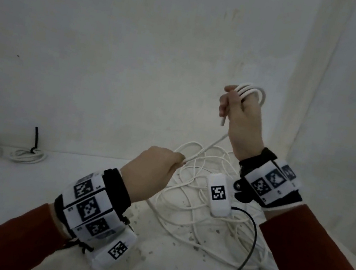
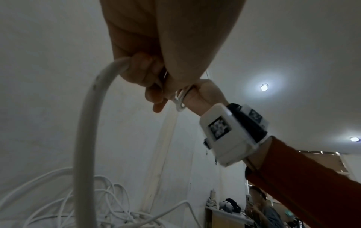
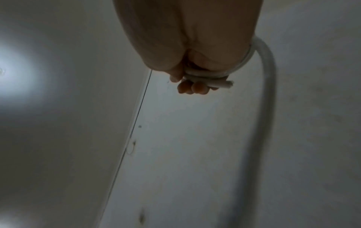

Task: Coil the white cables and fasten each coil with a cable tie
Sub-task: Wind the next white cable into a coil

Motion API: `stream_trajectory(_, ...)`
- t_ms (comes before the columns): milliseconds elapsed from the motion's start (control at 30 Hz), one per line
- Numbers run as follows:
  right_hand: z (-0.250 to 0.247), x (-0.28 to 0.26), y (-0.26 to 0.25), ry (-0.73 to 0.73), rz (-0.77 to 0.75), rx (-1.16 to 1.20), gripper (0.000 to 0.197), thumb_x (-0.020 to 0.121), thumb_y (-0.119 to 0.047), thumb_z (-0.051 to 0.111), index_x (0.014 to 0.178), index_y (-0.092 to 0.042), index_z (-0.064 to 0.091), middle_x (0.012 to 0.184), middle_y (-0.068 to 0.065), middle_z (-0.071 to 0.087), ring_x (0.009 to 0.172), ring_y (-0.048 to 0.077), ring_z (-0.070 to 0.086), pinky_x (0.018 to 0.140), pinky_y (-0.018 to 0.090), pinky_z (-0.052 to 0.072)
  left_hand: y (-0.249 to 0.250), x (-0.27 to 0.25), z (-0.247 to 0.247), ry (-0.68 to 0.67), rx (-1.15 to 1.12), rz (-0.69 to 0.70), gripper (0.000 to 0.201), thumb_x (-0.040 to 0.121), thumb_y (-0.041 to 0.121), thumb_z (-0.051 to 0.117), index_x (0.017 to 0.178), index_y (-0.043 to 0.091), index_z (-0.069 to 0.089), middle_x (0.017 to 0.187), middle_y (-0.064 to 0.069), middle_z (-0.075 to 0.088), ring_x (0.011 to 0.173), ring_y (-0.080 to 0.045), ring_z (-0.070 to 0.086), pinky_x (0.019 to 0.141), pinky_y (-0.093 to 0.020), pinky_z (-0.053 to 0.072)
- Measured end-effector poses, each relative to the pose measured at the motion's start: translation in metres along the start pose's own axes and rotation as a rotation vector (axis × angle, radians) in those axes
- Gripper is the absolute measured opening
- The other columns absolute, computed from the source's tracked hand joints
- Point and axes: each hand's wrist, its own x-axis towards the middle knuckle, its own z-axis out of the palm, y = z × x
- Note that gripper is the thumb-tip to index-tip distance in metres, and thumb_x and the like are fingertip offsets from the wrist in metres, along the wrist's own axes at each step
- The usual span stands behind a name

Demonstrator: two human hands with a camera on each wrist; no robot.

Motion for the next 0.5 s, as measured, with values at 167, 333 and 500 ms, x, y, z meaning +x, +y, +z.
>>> stream_trajectory(167, -0.006, -0.018, 0.008, -0.392, -0.052, -0.624, 0.011, 0.1, -0.009, 0.041, 0.096, -0.015, 0.05, 0.072, -0.009, 0.058, 0.059, 0.009, 0.051, 0.063, 0.023, 0.044, 0.002, -0.003, -0.024, 0.053, 0.007, 0.111, 0.04, 0.092, 0.033, 0.031, 0.078, 0.01, 0.062, 0.057, 0.007, 0.047, 0.051, -0.01, 0.04, 0.053, -0.021, 0.027)
stream_trajectory(333, -0.014, -0.035, -0.002, -0.756, 0.097, -0.766, 0.024, 0.103, -0.021, 0.04, 0.087, -0.011, 0.056, 0.068, -0.009, 0.059, 0.057, 0.001, 0.05, 0.062, 0.015, 0.037, -0.01, 0.005, -0.053, 0.191, 0.01, 0.152, 0.036, 0.092, 0.031, 0.039, 0.088, 0.009, 0.066, 0.063, 0.009, 0.054, 0.058, -0.006, 0.045, 0.06, -0.012, 0.033)
stream_trajectory(500, -0.007, -0.047, -0.021, -0.799, 0.241, -0.569, 0.072, 0.093, -0.061, 0.016, 0.063, -0.012, 0.059, 0.053, -0.004, 0.044, 0.047, 0.009, 0.039, 0.057, 0.02, 0.035, -0.012, 0.018, -0.054, 0.27, -0.035, 0.147, 0.03, 0.094, 0.028, 0.043, 0.095, 0.008, 0.065, 0.071, 0.009, 0.057, 0.071, -0.003, 0.051, 0.066, -0.002, 0.034)
